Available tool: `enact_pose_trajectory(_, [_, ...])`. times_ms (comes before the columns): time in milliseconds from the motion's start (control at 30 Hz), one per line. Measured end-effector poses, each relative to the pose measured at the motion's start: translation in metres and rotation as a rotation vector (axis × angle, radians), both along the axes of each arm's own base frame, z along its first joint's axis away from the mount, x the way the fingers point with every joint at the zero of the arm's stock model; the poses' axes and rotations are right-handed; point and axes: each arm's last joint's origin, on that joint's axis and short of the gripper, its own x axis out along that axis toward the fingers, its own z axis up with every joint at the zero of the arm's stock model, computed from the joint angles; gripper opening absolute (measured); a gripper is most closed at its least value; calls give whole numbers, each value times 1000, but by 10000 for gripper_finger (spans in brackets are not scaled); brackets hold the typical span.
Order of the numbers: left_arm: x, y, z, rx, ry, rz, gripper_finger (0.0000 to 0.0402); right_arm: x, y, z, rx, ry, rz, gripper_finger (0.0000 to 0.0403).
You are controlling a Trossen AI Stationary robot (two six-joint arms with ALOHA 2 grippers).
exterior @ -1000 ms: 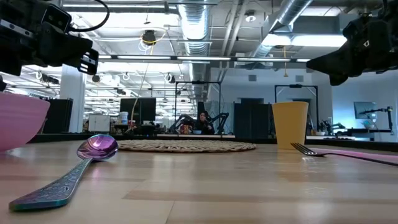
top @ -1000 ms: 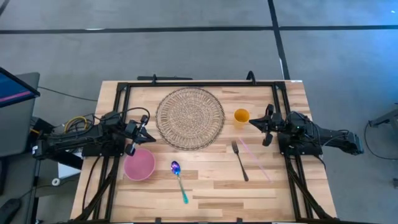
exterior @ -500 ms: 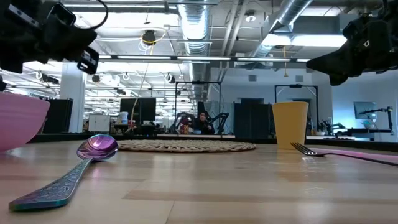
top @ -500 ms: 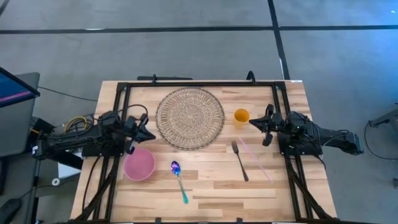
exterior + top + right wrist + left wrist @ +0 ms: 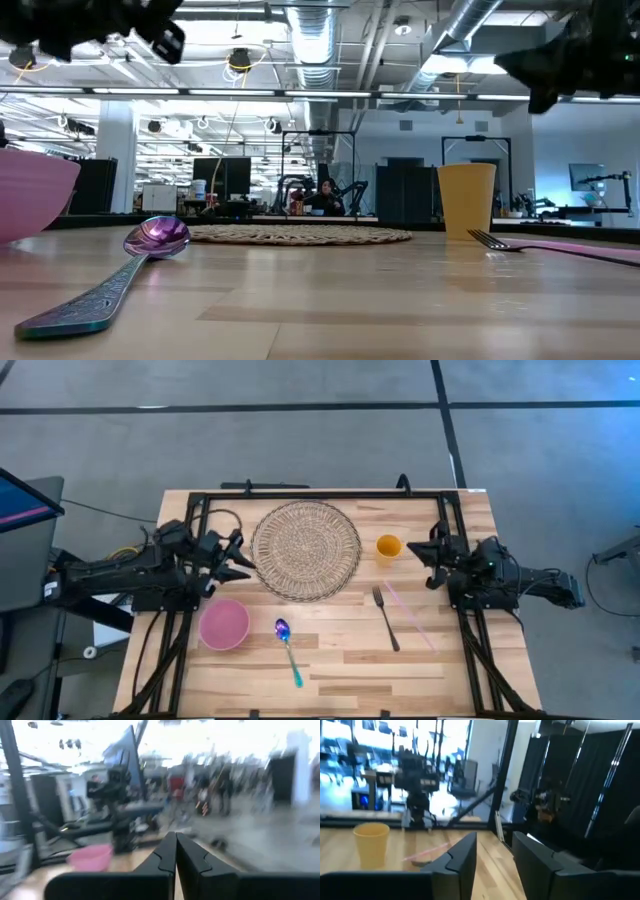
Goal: Pick & Place Utensil
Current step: Put the pink bowl on the placemat
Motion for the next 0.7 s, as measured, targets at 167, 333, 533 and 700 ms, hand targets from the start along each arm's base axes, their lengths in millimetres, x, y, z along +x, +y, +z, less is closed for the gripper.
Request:
enact_pose_trajectory(167, [12,2,36,65,137,20,129,-3,0,10,-97,-83,-50,1])
enact_pose_trajectory(333, [14,-3,58,192,307,167,129,-3,0,9,-68,-78,-39,8])
enact_pose_trajectory(533, [17,-21,51,231,508,262,121,3,-1,6,-17,-39,-24,65])
enact_pose_trajectory(700, [24,-49,43,110,624,161,116,9,-2,8,-19,-49,-28,128])
